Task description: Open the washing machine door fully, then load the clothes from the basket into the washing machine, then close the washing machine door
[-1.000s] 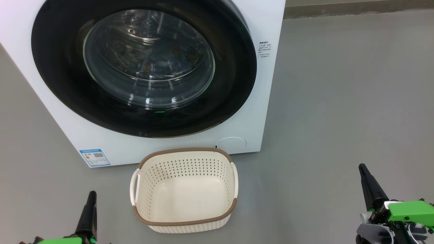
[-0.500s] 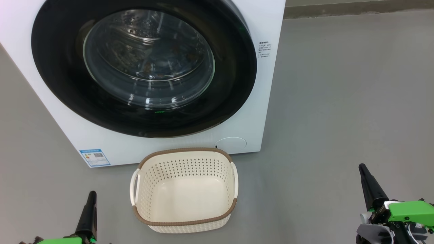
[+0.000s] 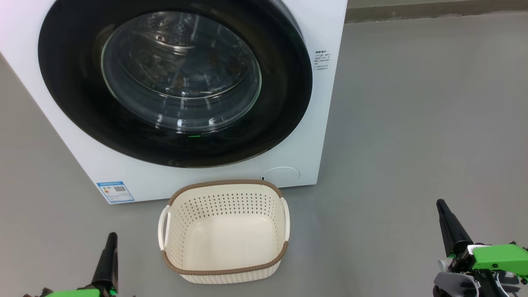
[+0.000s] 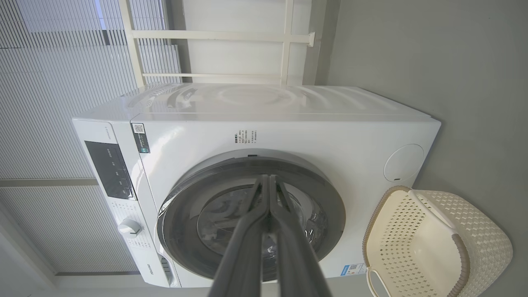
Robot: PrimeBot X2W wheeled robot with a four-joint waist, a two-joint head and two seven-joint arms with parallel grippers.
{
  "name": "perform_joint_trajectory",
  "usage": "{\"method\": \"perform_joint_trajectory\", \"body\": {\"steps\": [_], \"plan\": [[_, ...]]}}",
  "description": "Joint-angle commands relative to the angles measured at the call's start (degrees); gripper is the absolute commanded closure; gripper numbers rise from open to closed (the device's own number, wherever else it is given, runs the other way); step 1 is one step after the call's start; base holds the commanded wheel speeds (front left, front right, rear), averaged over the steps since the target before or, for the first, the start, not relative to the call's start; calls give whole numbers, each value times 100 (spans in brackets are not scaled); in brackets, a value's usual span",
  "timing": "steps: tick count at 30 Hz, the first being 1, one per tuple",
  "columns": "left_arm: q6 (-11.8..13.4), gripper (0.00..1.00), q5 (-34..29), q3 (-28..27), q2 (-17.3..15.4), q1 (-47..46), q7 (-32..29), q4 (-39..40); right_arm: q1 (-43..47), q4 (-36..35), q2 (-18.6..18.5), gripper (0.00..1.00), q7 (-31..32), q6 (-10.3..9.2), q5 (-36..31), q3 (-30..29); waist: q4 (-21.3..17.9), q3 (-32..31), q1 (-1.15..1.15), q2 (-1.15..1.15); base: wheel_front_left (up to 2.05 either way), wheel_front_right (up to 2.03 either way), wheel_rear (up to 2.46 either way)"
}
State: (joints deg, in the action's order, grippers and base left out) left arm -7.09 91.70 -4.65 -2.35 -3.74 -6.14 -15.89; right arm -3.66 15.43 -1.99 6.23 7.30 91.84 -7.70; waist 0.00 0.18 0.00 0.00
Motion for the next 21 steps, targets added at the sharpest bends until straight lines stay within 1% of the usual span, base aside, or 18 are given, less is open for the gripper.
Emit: {"method": "perform_joint_trajectory", "body": {"steps": [1,21], "plan": [[-40,100,46,-188,-53,-245,-36,184,-252,-141,-88,100,25,19,33,118,0,0,0,0,0,0,0],[-40,100,46,-187,-53,-245,-36,184,-252,-141,-88,100,25,19,33,118,0,0,0,0,0,0,0]]}}
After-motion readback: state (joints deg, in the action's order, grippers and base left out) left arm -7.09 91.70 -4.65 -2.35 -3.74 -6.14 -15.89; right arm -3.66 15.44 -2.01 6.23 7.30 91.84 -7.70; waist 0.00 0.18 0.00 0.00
